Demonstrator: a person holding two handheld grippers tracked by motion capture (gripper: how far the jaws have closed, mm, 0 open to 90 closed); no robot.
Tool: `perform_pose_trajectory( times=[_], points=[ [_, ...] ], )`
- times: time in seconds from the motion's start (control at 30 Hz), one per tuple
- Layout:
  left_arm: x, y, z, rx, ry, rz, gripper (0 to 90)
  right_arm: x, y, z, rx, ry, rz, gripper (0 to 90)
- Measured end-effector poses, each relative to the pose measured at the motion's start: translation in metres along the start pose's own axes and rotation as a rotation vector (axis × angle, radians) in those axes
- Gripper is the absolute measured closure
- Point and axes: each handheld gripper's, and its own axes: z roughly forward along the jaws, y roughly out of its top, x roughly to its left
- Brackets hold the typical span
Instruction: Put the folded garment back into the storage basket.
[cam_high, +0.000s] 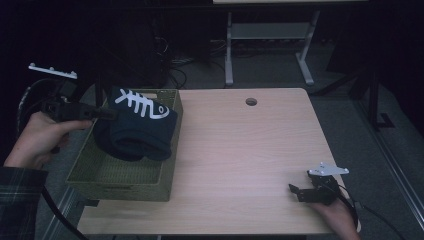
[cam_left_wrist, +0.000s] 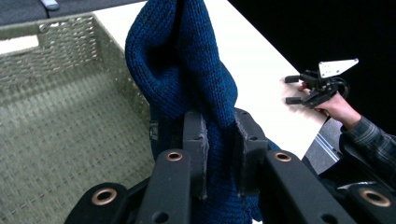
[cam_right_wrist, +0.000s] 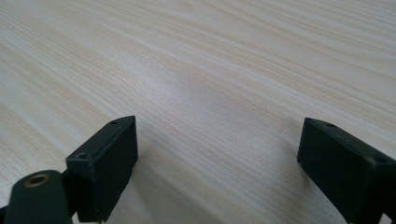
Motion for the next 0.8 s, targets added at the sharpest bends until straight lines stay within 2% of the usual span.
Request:
perform_pose_trajectory(
  times=[0.23,0.53,0.6,0.8],
  points=[
    [0.019,-0.015,-0.004,-0.016,0.003,-0.043,77.7,0.0,0.0,0.0,-0.002,-0.005,-0.001,11.9],
    [0.04,-0.033,0.0,-0.005,0.015,-0.09,77.7,0.0,0.0,0.0,-0.003,-0.007,0.002,11.9],
    [0.042,-0.036,0.002,-0.008,0.018,-0.105,77.7,0.0,0.0,0.0,-0.002,-0.007,0.003,11.9],
    [0.045,-0.042,0.007,0.002,0.005,-0.112,77.7,0.0,0.0,0.0,-0.002,-0.007,0.002,11.9]
  ],
)
